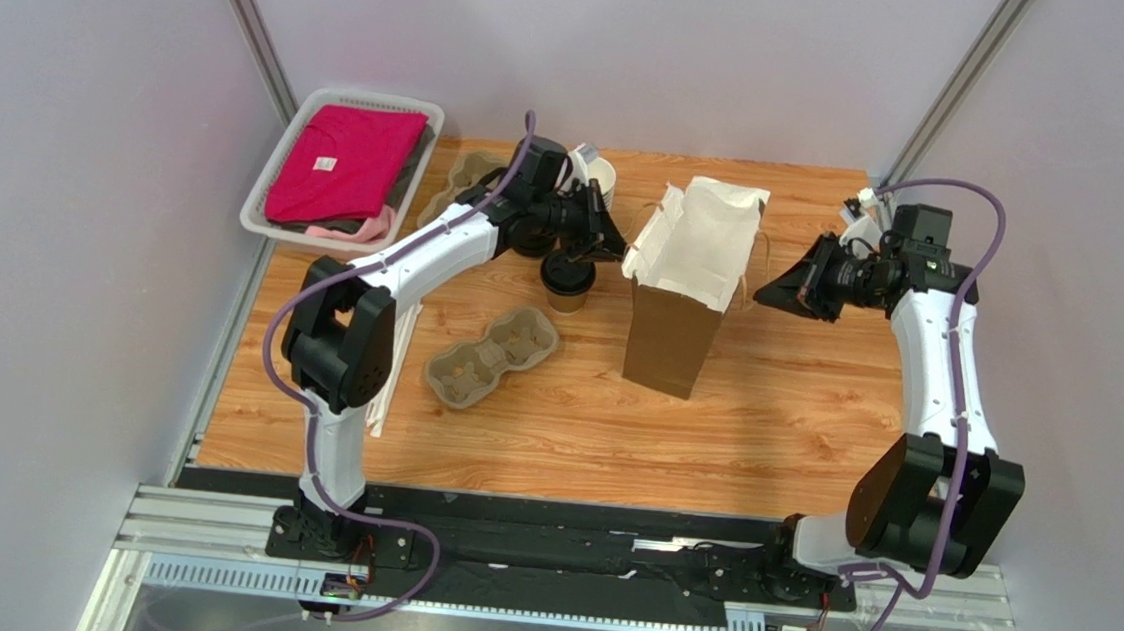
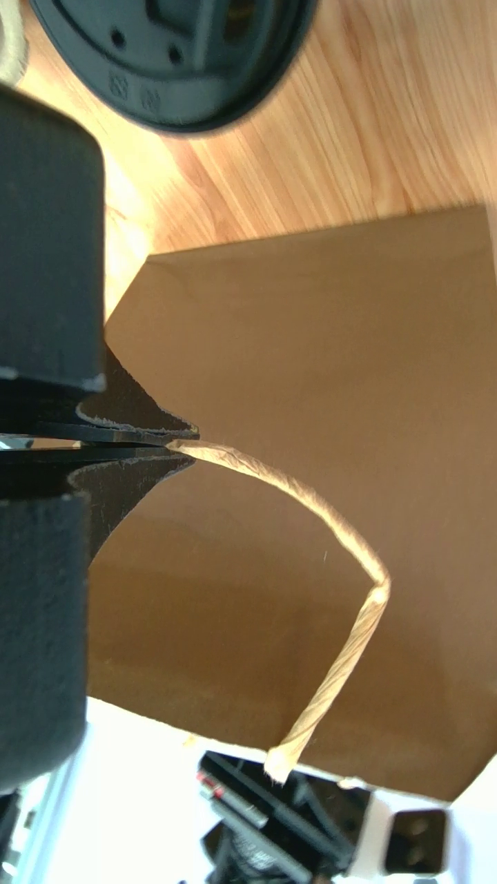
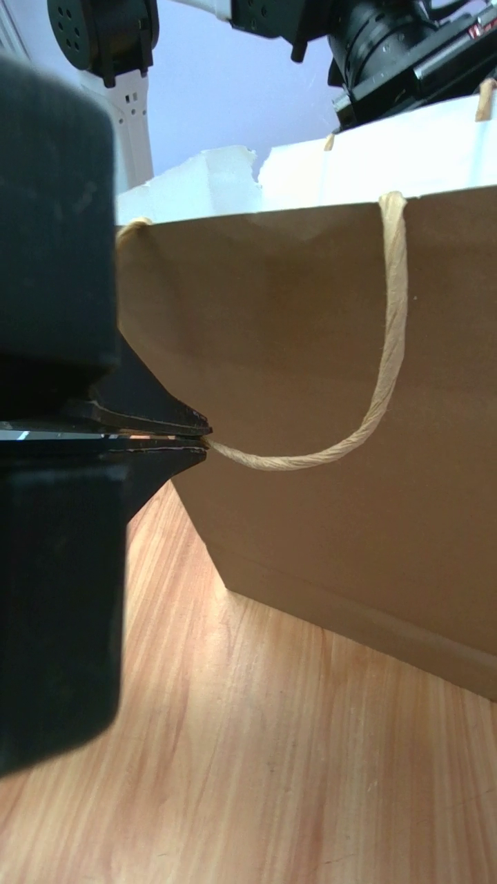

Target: Pack the takeout coffee

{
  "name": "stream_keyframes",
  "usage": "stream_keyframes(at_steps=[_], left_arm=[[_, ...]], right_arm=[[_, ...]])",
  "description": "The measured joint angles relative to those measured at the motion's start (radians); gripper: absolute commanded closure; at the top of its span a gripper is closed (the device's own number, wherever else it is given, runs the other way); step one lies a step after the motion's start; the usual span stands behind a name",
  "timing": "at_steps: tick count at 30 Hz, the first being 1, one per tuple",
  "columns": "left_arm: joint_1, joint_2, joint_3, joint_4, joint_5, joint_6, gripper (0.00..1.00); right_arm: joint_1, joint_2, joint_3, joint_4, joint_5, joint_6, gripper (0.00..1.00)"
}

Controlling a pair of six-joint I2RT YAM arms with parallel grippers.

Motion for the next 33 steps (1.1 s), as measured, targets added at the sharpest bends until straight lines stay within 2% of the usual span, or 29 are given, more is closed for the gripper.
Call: stream_keyframes(at_steps=[8,18,22,23,25,33], left_arm=[[-0.05,0.006,0.052,-0.02,0.021,0.053,1.0],[-0.062,0.035,0.053,-0.034,0.022,0.068,1.0],[-0.059,0.051,0.053,-0.042,0.022,0.069,0.88],[-0.059,0.051,0.053,-0.041,0.023,0.068,0.78],[-0.059,0.051,0.053,-0.03,0.025,0.07,0.66],[-0.058,0.028,0.053,-0.023,0.02,0.072,0.55]], right_arm=[[0.048,0.055,0.001,0.043,0.022,0.002,1.0],[0.09,0.086,0.014,0.054,0.044,-0.002,1.0],[0.09,0.09,0.015,0.052,0.049,-0.006,0.98],[0.09,0.09,0.019,0.048,0.048,-0.009,0.96],[0.09,0.091,0.036,0.035,0.047,-0.015,0.9],[0.078,0.087,0.137,-0.016,0.027,-0.062,0.72]])
